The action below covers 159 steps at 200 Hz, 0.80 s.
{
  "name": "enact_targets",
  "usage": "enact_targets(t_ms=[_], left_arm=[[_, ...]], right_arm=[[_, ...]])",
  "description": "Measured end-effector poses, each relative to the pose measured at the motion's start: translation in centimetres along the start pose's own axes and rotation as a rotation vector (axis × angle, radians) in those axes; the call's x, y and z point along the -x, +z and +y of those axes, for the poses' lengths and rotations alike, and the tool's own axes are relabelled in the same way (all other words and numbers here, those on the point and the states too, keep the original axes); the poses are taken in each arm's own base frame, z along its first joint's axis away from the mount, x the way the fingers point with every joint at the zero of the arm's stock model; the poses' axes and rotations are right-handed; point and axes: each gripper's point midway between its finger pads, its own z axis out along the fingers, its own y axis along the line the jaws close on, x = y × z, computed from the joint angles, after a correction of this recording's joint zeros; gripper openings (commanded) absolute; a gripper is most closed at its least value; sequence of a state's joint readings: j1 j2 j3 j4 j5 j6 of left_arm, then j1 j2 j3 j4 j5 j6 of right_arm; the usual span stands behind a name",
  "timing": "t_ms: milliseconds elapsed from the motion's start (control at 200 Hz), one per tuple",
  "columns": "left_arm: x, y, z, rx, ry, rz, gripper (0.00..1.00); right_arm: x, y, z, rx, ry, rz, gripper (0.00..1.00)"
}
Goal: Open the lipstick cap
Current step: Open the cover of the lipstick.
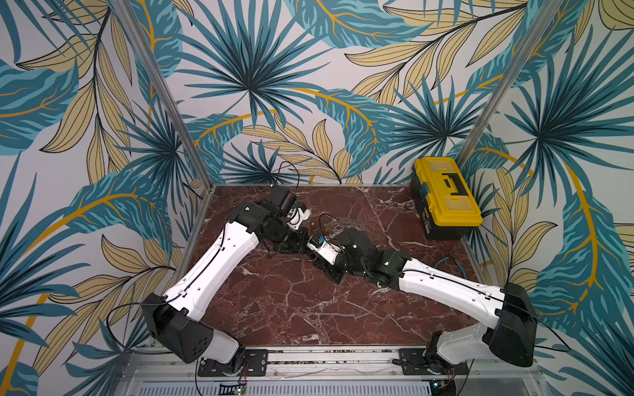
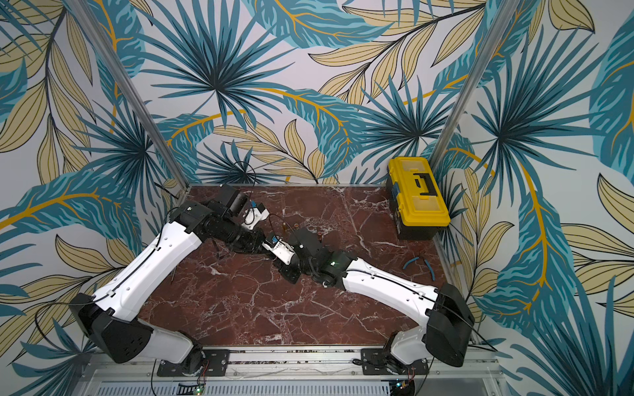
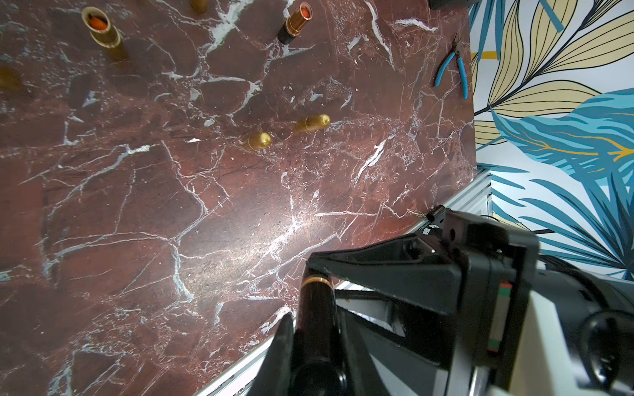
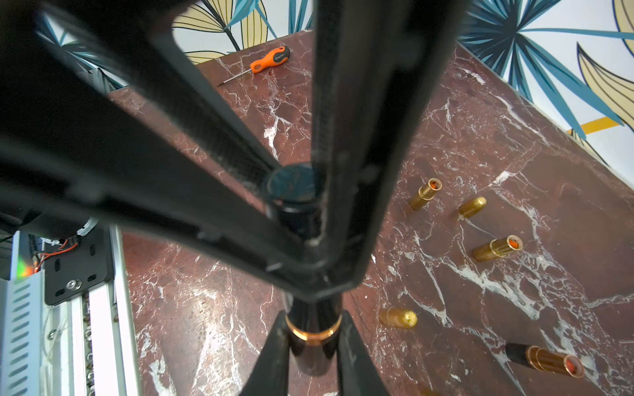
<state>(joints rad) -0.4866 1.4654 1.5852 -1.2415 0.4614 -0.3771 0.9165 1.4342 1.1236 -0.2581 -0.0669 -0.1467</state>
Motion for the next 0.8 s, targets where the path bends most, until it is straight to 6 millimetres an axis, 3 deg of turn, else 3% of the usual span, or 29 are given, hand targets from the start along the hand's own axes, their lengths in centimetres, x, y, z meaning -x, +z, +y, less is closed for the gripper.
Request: enact_targets(t_ms=[796], left_arm=[[0.5, -1.4, 0.0, -0.119, -0.065, 0.007, 0.09]], right_arm=[[0.9, -1.2, 0.0, -0.02, 0.007, -0.093, 0.02]])
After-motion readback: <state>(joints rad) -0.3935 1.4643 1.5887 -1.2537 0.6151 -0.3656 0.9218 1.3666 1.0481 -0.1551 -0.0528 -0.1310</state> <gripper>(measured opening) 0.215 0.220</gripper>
